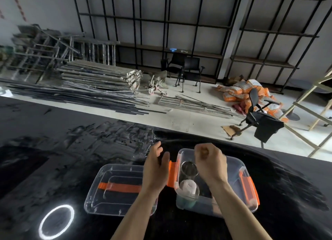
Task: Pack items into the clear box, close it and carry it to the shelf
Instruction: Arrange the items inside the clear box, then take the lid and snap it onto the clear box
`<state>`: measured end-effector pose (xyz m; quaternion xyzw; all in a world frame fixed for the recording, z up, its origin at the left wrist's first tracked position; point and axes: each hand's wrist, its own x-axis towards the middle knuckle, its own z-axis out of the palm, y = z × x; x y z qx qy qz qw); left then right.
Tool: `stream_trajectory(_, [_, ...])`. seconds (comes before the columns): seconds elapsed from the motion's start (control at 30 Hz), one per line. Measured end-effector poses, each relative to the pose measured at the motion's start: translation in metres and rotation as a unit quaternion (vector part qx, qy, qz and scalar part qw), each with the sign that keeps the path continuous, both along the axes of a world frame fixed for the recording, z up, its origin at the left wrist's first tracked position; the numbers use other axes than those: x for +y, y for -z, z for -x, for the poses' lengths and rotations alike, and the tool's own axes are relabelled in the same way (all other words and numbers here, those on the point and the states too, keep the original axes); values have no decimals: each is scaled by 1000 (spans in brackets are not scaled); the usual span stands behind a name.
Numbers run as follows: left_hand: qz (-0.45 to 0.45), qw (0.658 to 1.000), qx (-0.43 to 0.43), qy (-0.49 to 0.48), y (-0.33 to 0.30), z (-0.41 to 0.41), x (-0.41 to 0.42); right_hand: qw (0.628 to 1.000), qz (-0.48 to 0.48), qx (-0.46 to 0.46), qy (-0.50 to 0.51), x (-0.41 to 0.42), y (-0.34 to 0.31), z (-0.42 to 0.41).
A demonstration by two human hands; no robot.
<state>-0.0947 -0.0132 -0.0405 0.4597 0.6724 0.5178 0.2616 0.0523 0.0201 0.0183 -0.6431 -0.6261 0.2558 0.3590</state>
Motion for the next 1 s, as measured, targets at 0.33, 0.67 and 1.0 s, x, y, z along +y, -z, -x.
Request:
stream_trajectory(0.33, [240,938,126,-217,20,153,-62,946,190,-102,-244,-44,35,126])
stream_trajectory(0.67, [313,924,107,-191,39,166,-97,942,309,-53,-124,-44,78,140])
stream_trajectory(1.0, [186,951,21,-244,-44,182,-66,967,151,197,-60,4,-7,115])
